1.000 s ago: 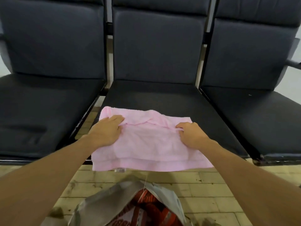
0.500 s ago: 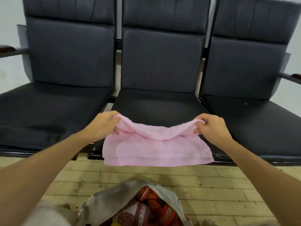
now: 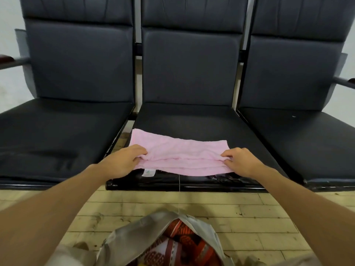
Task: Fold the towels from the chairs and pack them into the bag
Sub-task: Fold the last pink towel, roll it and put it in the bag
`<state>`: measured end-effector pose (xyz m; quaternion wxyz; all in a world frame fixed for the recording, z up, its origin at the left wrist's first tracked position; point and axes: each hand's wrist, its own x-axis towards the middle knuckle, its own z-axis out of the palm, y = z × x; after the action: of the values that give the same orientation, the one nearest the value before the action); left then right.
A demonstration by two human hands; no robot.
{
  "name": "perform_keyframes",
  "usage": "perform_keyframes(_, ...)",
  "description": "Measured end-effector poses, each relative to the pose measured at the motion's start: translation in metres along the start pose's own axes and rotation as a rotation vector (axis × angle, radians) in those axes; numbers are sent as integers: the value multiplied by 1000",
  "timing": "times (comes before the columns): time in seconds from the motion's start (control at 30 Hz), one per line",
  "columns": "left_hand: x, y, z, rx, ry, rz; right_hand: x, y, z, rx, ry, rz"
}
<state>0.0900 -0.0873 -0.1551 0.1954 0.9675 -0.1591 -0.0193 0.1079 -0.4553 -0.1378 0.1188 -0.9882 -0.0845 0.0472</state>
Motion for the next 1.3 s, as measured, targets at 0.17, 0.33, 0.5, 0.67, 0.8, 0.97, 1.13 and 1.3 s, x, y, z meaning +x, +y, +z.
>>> perform_keyframes(0.17, 3, 2, -1, -76, 163, -17, 11, 7, 7, 128, 178, 59)
perform_keyframes(0.33, -15, 15, -15, -228, 283, -47, 2, 9, -6, 199, 398, 11)
perform_keyframes(0.5, -32, 23, -18, -279, 197, -82, -28, 14, -18, 188, 303, 60)
perform_keyframes(0.67, -33, 31, -10, -261, -4, -267, -42, 5, -16, 158, 42, 157)
perform_keyframes(0.8, -21, 38, -11, -239, 133, -285, -30, -3, -12, 238, 107, 262)
perform_keyframes(0.97, -3, 31, -4, -113, 269, -491, -9, 3, -1, 171, 219, 292)
perform_keyframes(1.13, 10, 24, 2, -57, 214, -714, 5, 2, 6, 279, 236, 440)
perform_keyframes(1.3, 3, 28, -3, 72, 61, -654, 5, -4, 6, 305, 149, 586)
